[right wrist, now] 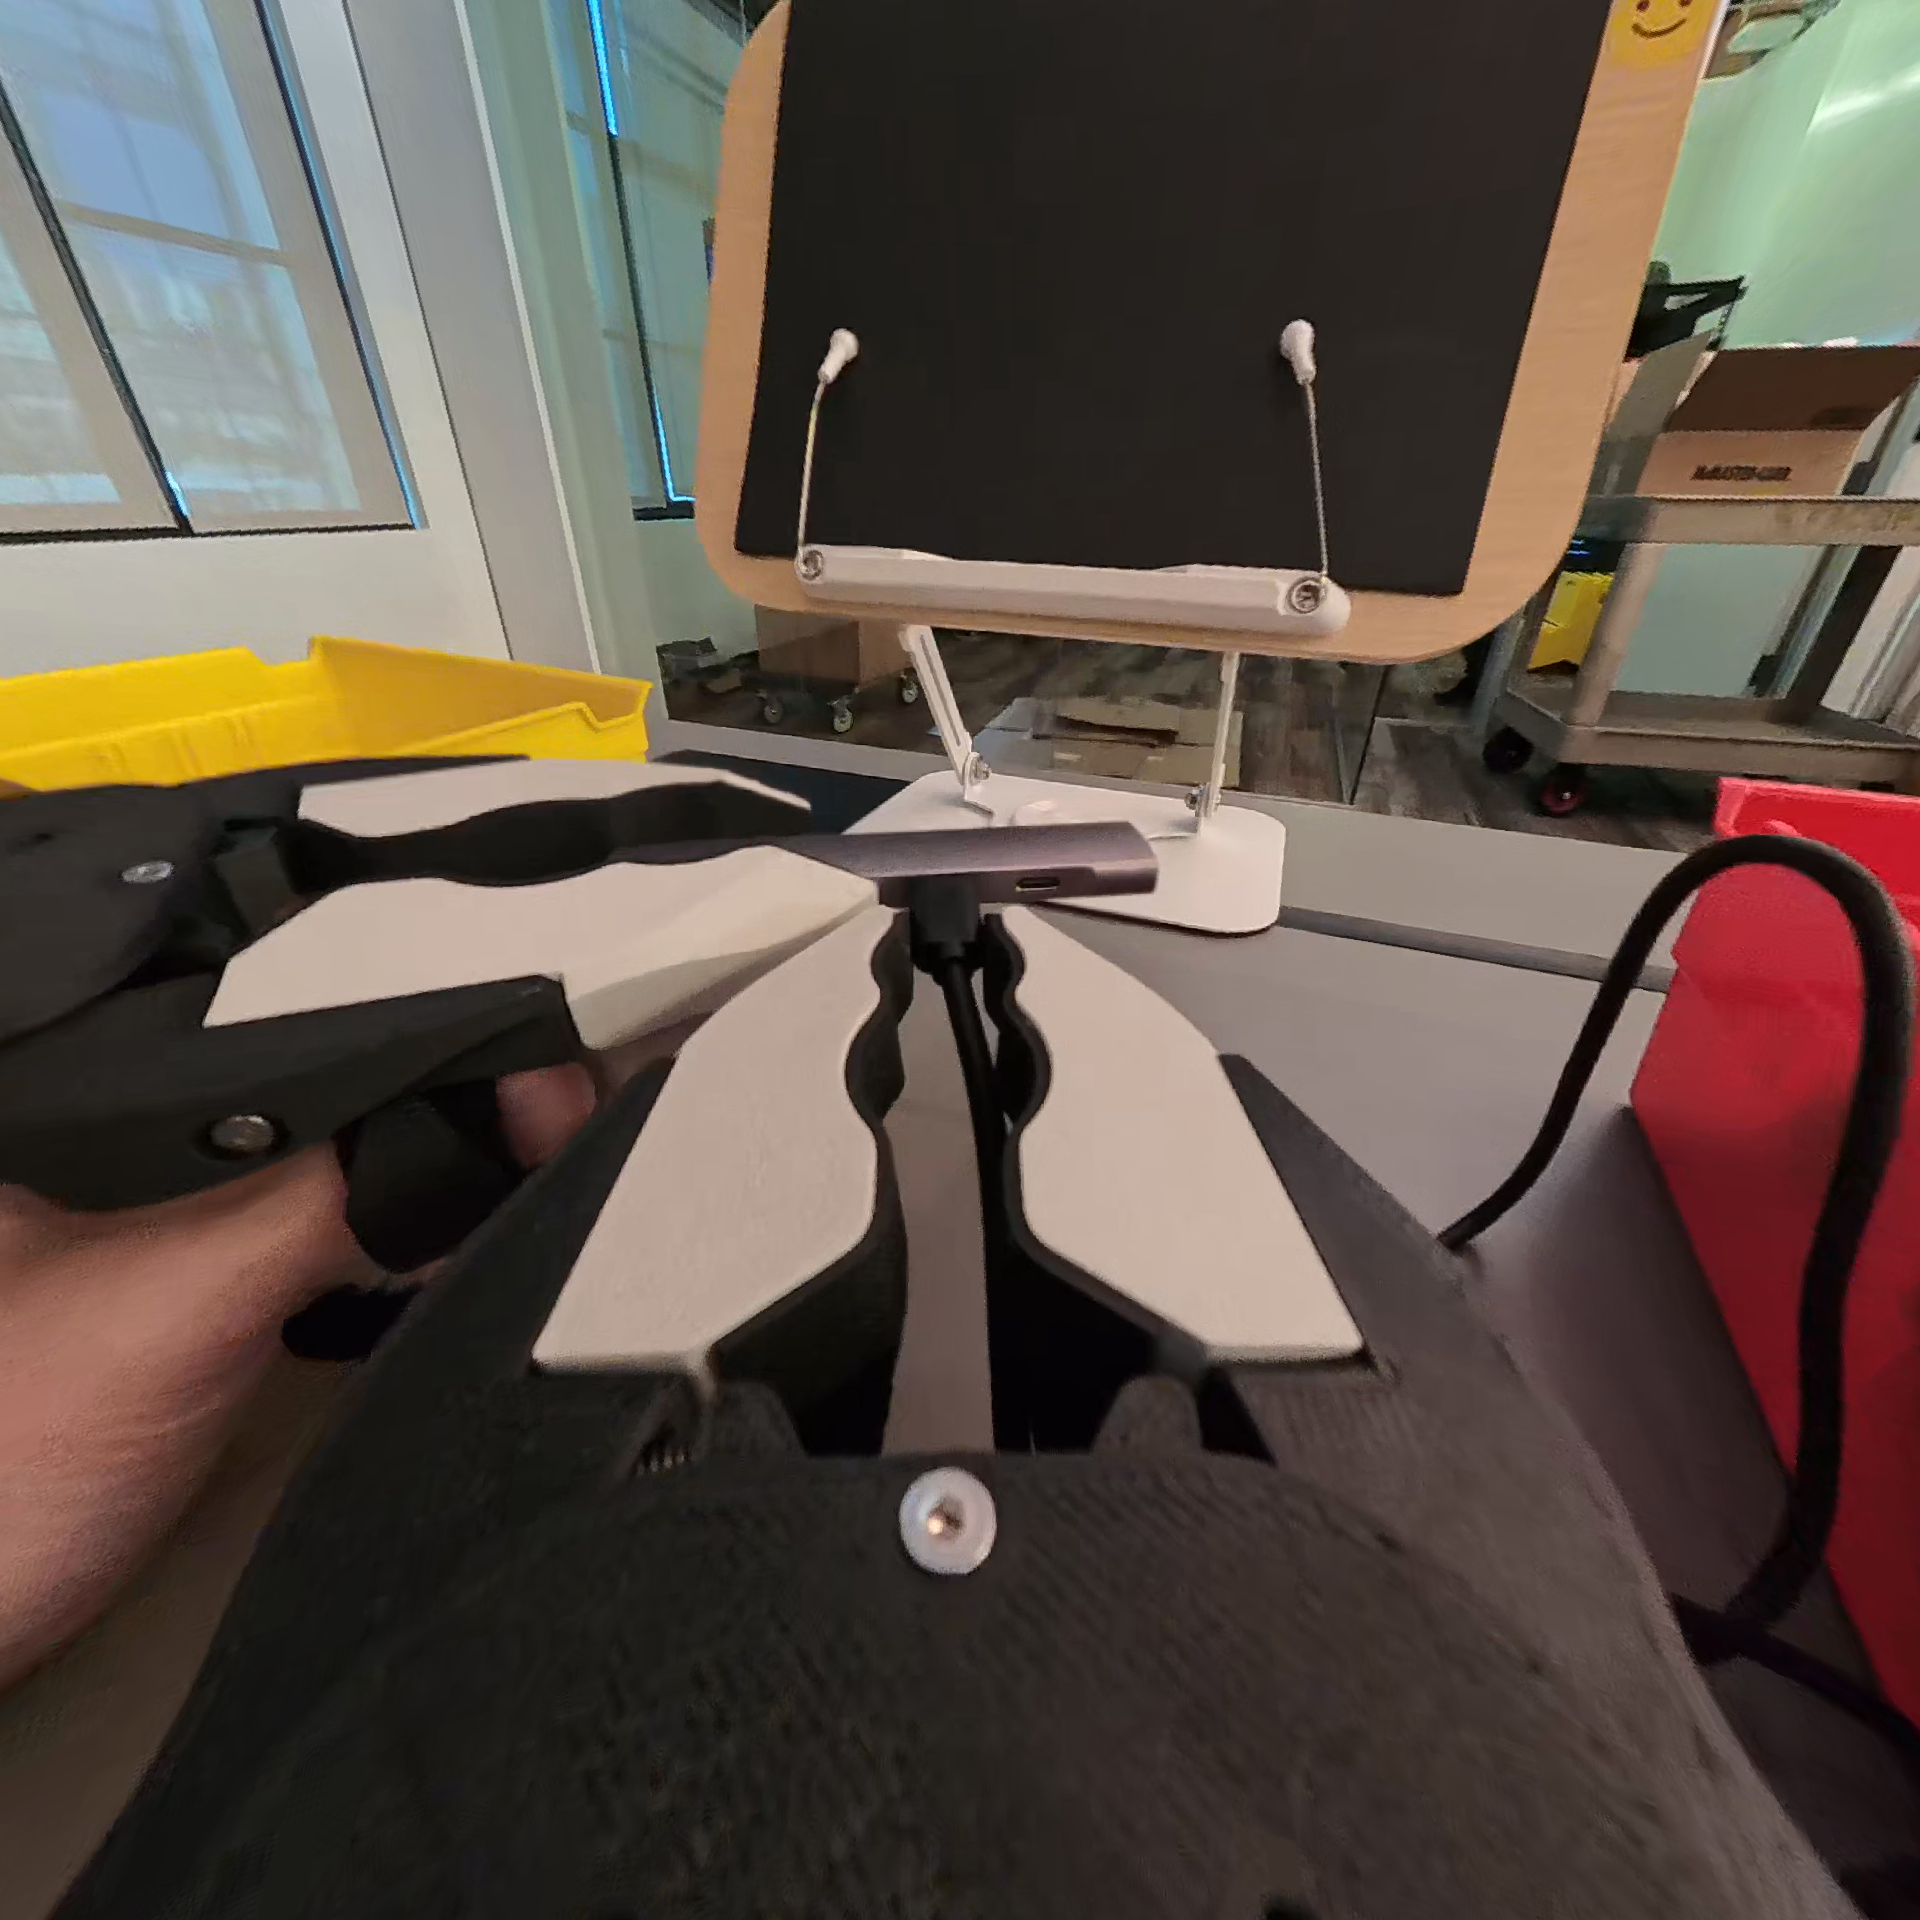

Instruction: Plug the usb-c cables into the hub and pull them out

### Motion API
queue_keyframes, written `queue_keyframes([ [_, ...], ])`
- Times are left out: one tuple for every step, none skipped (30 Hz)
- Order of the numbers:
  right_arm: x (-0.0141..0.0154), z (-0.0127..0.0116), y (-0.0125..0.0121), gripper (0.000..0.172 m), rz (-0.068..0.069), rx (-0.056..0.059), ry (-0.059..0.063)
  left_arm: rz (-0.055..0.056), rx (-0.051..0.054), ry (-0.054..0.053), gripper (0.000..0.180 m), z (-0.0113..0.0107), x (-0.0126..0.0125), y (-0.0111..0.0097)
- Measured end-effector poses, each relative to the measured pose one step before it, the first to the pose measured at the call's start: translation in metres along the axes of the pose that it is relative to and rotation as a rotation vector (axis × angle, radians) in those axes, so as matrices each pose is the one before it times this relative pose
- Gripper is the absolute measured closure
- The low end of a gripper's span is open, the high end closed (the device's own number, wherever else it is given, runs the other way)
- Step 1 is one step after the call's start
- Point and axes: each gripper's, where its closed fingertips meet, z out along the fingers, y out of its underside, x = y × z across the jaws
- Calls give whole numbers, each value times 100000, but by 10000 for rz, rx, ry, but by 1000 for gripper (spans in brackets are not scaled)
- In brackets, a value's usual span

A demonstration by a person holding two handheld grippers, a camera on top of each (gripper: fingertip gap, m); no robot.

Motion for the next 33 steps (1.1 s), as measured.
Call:
queue_keyframes([
  [117,23,104,158,-60,-63,129,-282,7,147,143,171,-18,144],
  [119,52,56,158,-84,-19,119,-327,-148,181,143,199,-18,137],
  [82,70,148,158,-54,-94,76,-280,-133,163,143,132,-57,179],
  [40,27,67,158,-88,-59,63,-226,-77,163,143,84,2,94],
  [37,-22,17,158,-153,-27,88,-114,-52,128,143,34,39,59],
  [12,-33,16,158,-140,-28,85,-62,-45,35,143,-7,22,45],
  [-15,-35,-12,158,-135,-17,68,-61,-16,-17,143,-34,68,3],
  [0,-43,-82,158,-93,38,55,7,20,-61,143,-29,23,-70],
  [-8,-7,-7,158,-20,1,23,-25,-63,-109,143,-29,-28,-4],
  [101,-32,-15,158,-20,1,96,-59,7,-55,143,119,68,21],
  [164,-28,60,158,25,-34,94,-45,-94,0,143,143,71,96],
  [109,-8,31,158,82,-16,27,17,-19,-20,143,85,46,-45],
  [158,-45,-33,158,24,28,82,31,-4,-13,143,125,105,-53],
  [215,-84,-67,158,13,45,119,46,57,26,143,145,190,-119],
  [185,-97,-25,158,80,32,71,31,-28,38,142,120,140,6],
  [101,-60,-4,158,86,7,16,76,-7,-10,143,30,82,-96],
  [104,-106,-66,158,-14,45,91,38,43,67,143,58,155,-13],
  [84,-26,139,158,-60,-108,88,-46,-124,33,143,67,5,201],
  [31,-28,45,158,-31,-37,53,-9,21,72,143,3,66,-28],
  [24,-73,-22,158,-35,12,47,22,-14,50,143,-3,56,-2],
  [20,-23,94,158,-55,-76,44,135,-88,-23,143,30,-3,53],
  [80,-71,35,158,-11,-28,54,103,15,24,143,29,135,-26],
  [53,-132,-24,158,13,17,32,33,7,103,143,13,130,-29],
  [78,-136,14,158,35,-10,30,65,-54,120,143,46,160,46],
  [75,-96,108,158,42,-65,32,94,-30,29,143,41,96,106],
  [37,-105,35,158,57,-16,-16,-16,4,141,143,9,114,5],
  [5,-135,56,158,38,-34,-34,53,-37,97,143,2,105,107],
  [56,-83,138,158,-9,-98,25,45,-61,48,143,50,105,72],
  [73,-136,-12,158,22,19,14,85,13,82,143,22,152,-39],
  [83,-76,112,158,75,-65,-7,-38,-87,75,143,93,106,121],
  [108,-142,19,158,57,-2,-3,71,31,171,143,68,190,-33],
  [21,-146,103,158,7,-77,-41,-53,-73,134,143,20,115,119],
  [95,-194,38,158,-63,-28,25,104,19,127,143,50,232,-100],
])
